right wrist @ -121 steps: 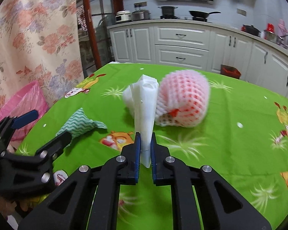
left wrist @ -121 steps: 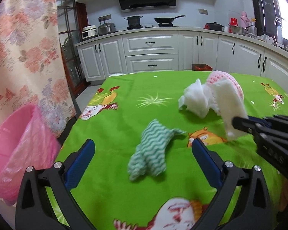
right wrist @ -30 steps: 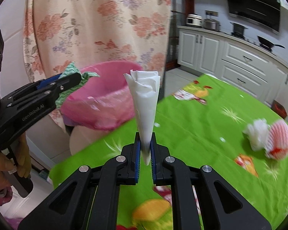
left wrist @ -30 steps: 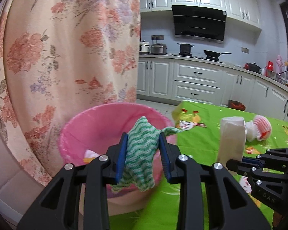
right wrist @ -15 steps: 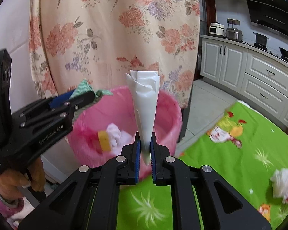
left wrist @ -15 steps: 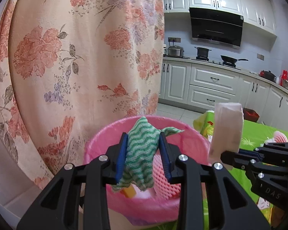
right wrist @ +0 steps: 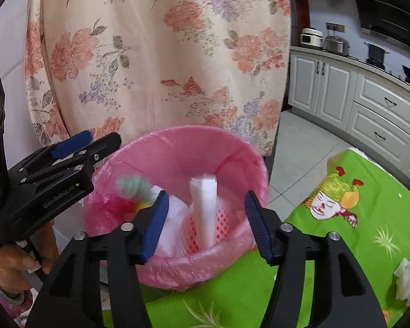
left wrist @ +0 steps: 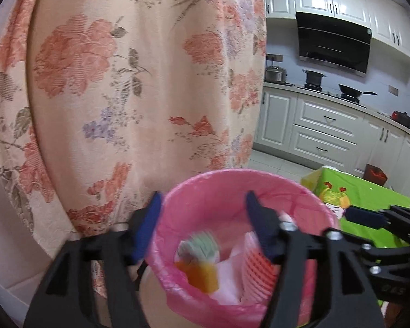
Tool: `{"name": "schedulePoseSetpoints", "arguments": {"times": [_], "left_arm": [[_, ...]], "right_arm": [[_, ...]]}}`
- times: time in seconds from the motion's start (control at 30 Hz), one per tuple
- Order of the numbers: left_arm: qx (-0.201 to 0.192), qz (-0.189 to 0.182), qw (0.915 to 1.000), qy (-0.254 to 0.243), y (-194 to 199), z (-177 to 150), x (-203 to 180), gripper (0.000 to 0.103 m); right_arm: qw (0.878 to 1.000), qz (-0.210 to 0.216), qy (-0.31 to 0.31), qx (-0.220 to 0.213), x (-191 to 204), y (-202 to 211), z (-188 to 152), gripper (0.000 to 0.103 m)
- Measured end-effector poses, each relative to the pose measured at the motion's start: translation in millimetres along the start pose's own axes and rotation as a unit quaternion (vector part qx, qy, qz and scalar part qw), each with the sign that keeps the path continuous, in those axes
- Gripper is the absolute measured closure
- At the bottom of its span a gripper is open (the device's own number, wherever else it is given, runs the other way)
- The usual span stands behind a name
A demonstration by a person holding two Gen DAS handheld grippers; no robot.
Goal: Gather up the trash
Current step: 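Open both tools to drop the cloth and foam roll into the bin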
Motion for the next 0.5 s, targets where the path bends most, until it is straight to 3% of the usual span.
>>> {"name": "schedulePoseSetpoints", "arguments": {"times": [0.13,0.3,0.5], "left_arm": [[0.003,0.005,1.0000,-0.001,4,-6,-2,0.028],[-0.007,-0.007,0.9999,0.000,26,-16,-13,0.009],[-0.002,-0.039,0.9985,-0.038,43,-34,-48,0.007]], "right_arm": [[1.000,-0.009,-0.008,-0.002,-6,11,-11,0.047],[0.999,-0.021,-0.025,-0.012,-12,32,-28,0.047],[0.998,-0.054,-0.041,-0.018,-24,61,-51,0.047]]}}
Point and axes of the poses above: each gripper's, at about its wrist camera, not at the fingertips, and y roughly against the way its jaws point, x to its left, z to its top, the point moved 1 cm from there along -y, roughly the way its jaws point, and after that the axes turned 15 degrees about z, right-handed, at the moved point
